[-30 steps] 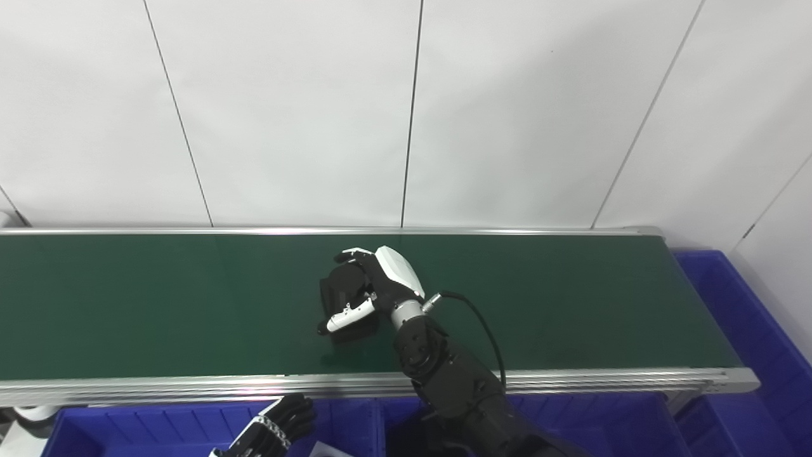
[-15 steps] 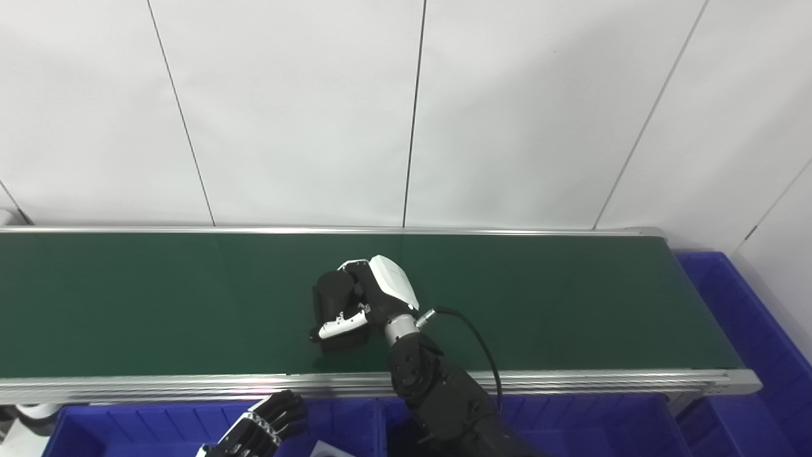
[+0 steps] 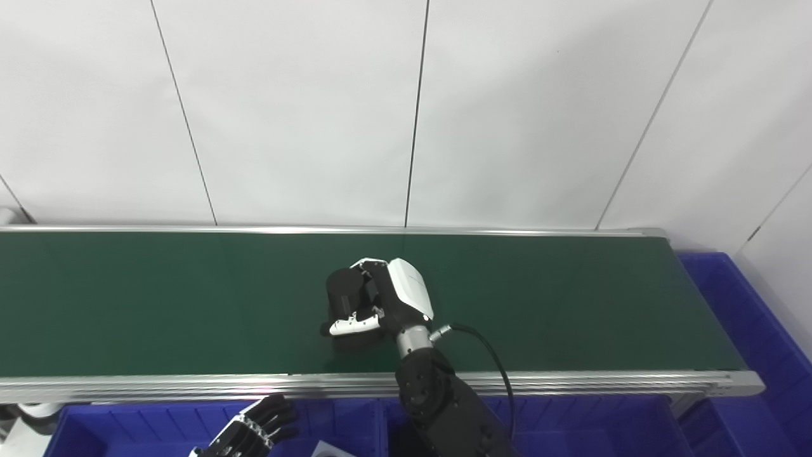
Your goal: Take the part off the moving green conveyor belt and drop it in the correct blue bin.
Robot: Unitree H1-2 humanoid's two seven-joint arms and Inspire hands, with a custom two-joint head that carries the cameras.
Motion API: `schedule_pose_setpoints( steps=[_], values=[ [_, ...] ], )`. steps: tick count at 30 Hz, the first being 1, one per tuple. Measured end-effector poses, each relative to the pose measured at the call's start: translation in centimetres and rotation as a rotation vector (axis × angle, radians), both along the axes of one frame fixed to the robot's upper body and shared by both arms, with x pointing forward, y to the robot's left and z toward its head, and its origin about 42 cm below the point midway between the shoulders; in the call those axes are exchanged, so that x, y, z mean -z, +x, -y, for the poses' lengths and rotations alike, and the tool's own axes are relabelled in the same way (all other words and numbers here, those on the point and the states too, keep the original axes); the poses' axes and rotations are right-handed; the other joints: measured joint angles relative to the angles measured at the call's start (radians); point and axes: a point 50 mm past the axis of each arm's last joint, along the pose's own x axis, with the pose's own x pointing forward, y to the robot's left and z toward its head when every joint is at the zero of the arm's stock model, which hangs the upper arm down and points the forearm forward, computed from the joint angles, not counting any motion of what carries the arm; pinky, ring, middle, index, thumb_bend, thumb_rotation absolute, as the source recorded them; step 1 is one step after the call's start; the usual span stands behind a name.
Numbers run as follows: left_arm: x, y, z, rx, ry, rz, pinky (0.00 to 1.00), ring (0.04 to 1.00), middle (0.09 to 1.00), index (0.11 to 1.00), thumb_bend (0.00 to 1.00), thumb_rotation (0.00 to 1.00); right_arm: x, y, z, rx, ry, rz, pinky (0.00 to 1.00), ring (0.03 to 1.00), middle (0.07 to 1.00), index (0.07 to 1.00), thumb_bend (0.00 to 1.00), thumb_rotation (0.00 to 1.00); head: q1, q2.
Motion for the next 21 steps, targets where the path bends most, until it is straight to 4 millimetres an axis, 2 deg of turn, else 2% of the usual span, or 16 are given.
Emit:
schedule_pose_setpoints(
  steps=[10,13,15,17,18,21],
  values=[
    [-0.1,0.0,-0.2,0.005,0.008,0.005,0.75,0.792,0.802,0.789,0.90,0.14,-3.4,-4.0,2.8,0.089,0.121,0.116,0.33,0.385,0.507,0.558,0.50,0.00,-0.011,0.032],
    [-0.8,0.2,-0.2,0.017,0.016,0.029,0.75,0.788,0.803,0.789,0.90,0.13,-4.1,-5.8,3.9,0.099,0.140,0.133,0.33,0.380,0.504,0.562,0.50,0.00,-0.009,0.043],
    [-1.0,0.3,-0.2,0.026,0.022,0.038,0.75,0.783,0.805,0.788,0.90,0.11,-4.4,-6.8,4.6,0.107,0.141,0.144,0.33,0.381,0.503,0.563,0.50,0.00,-0.009,0.069],
    [-1.4,0.3,0.0,0.038,0.025,0.047,0.74,0.779,0.805,0.786,0.90,0.09,-5.3,-7.8,5.4,0.119,0.152,0.148,0.32,0.379,0.501,0.565,0.50,0.00,-0.009,0.069],
    [-1.6,0.2,0.0,0.040,0.025,0.055,0.74,0.778,0.805,0.786,0.90,0.09,-5.6,-8.3,5.7,0.121,0.156,0.159,0.32,0.378,0.501,0.565,0.50,0.00,-0.008,0.081],
    [-2.1,0.3,0.3,0.038,0.017,0.066,0.74,0.781,0.805,0.783,0.91,0.09,-5.9,-9.5,6.5,0.124,0.156,0.159,0.31,0.372,0.501,0.565,0.50,0.00,-0.006,0.084]
  ],
)
